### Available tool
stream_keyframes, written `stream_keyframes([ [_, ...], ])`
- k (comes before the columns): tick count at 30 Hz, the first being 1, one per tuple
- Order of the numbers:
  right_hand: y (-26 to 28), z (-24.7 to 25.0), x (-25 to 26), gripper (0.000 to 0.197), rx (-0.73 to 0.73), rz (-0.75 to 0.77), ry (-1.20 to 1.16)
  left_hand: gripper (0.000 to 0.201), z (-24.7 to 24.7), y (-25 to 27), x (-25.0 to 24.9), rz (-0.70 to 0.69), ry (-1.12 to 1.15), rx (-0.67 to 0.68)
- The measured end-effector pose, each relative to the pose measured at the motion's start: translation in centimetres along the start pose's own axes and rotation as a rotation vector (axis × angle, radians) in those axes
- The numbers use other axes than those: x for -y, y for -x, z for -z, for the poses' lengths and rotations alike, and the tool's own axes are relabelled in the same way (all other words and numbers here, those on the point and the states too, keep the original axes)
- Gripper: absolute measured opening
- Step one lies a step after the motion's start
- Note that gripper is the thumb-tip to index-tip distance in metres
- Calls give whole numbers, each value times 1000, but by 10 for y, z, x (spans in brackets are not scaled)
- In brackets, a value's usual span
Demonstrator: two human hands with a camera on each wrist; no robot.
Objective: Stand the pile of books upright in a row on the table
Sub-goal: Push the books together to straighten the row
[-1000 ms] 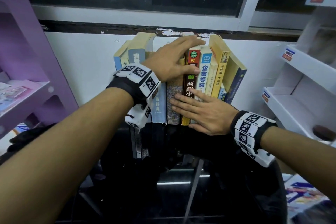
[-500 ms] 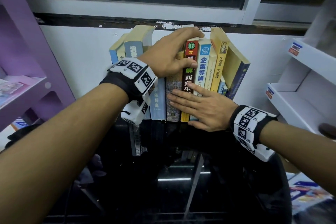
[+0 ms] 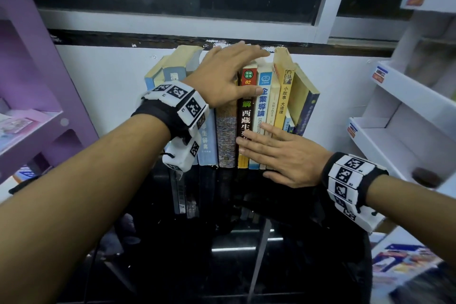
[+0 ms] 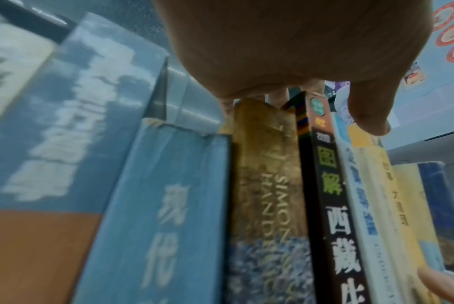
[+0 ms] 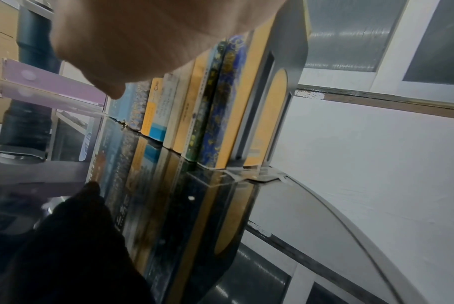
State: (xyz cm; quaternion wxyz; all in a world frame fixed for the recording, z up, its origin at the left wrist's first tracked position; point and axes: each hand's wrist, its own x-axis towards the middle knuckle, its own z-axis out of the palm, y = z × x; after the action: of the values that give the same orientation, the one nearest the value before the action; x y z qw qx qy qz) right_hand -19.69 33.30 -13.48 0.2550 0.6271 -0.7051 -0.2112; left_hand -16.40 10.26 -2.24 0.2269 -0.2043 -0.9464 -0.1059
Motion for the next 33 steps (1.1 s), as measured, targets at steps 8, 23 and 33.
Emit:
stream_keyframes([
  [8, 10, -5, -5, 72, 21, 6, -9, 71, 0, -29, -37, -118, -89, 60],
  [23, -1, -24, -10, 76, -1, 15, 24, 77, -9, -31, -30, -86, -276, -25],
  [33, -1, -26, -17, 77, 6, 28, 46, 76, -9, -35, -33, -75, -336, -24],
])
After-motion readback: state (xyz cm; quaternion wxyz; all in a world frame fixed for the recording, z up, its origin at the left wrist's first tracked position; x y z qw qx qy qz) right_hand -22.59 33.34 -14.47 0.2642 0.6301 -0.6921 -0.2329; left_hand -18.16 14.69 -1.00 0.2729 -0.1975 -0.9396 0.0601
